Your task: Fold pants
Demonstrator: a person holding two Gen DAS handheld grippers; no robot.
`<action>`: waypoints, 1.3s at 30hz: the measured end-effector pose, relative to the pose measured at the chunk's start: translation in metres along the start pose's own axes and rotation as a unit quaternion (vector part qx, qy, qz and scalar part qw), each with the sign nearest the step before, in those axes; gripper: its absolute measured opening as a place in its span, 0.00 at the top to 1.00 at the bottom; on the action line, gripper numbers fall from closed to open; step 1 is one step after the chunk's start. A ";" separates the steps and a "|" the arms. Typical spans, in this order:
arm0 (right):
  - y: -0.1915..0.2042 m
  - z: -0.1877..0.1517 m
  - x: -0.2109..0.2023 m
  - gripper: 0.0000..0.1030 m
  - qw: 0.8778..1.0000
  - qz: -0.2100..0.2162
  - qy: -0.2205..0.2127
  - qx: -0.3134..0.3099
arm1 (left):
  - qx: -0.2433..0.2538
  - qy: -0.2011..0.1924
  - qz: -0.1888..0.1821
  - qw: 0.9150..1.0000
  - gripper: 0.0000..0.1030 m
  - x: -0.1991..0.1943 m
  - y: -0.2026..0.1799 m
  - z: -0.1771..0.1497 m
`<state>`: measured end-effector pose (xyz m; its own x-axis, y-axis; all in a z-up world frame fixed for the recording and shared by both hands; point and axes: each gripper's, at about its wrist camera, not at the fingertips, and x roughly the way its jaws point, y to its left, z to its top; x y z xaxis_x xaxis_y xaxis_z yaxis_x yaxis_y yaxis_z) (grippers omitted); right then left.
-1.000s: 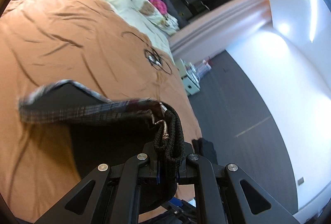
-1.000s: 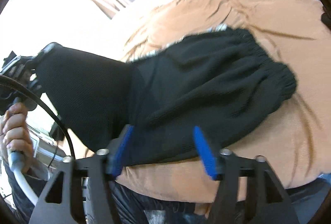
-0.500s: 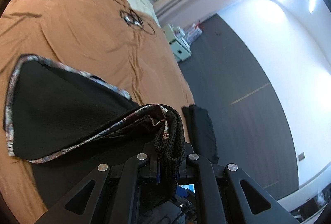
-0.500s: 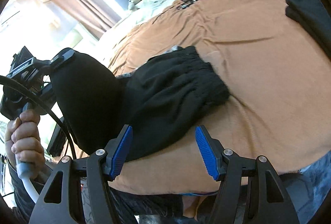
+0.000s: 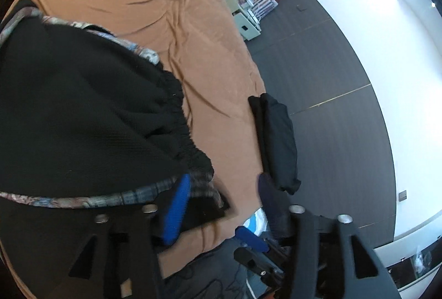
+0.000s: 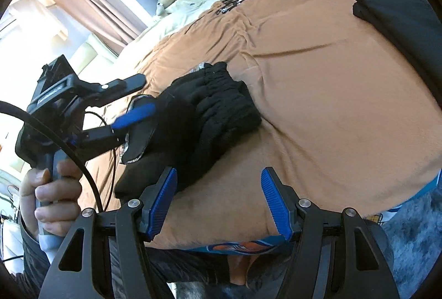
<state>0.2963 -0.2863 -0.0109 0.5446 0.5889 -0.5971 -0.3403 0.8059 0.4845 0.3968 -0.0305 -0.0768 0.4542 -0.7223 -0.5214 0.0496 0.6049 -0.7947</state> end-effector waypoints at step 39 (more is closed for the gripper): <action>0.013 0.014 0.057 0.63 1.000 -0.029 0.009 -0.006 | -0.115 -0.060 0.124 0.984 0.27 -0.098 0.157 -0.002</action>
<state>0.3336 -0.2428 -0.0301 0.5500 0.5425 -0.6349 -0.3175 0.8390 0.4418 0.3586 0.1345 -0.1509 0.5294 -0.5092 -0.6786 -0.2721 0.6558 -0.7042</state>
